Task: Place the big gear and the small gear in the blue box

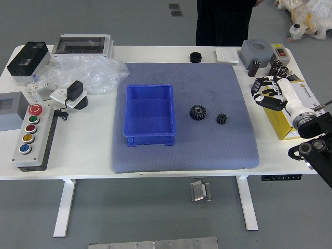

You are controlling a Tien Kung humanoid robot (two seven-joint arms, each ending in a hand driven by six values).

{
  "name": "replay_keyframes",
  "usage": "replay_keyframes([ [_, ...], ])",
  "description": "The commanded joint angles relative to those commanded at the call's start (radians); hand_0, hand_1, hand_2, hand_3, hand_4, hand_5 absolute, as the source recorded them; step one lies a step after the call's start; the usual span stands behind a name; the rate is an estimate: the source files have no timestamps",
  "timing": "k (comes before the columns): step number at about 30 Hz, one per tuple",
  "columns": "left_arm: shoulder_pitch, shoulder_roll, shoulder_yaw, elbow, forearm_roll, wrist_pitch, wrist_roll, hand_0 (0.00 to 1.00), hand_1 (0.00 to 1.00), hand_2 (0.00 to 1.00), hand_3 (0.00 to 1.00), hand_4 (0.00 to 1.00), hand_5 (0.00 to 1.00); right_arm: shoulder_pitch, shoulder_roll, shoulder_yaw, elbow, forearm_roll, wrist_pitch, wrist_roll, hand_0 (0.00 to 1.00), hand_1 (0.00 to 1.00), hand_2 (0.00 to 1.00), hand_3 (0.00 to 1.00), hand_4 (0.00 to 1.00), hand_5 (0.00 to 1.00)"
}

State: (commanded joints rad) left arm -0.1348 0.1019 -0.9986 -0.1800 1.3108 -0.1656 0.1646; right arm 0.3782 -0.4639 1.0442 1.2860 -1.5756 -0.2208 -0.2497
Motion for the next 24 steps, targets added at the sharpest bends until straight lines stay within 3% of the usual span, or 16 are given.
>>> replay_keyframes([
  [6,-0.002,0.000,-0.004,0.000,0.004,-0.001,0.000,0.848,0.815,0.794,0.820,0.663,0.304,0.040,0.008,-0.090,-0.027,-0.222,0.034,-0.039,0.713,0.665,0.767,0.758,0.647,0.263],
  [16,0.002,-0.002,-0.005,0.000,0.006,-0.002,0.003,0.848,0.815,0.794,0.820,0.663,0.306,0.092,0.025,-0.205,-0.059,-0.492,0.080,-0.066,0.698,0.653,0.758,0.745,0.632,0.245],
  [24,0.001,-0.003,-0.006,0.000,0.010,-0.003,0.004,0.848,0.815,0.794,0.821,0.663,0.305,0.130,0.052,-0.265,-0.080,-0.556,0.100,-0.072,0.693,0.643,0.752,0.739,0.622,0.215],
])
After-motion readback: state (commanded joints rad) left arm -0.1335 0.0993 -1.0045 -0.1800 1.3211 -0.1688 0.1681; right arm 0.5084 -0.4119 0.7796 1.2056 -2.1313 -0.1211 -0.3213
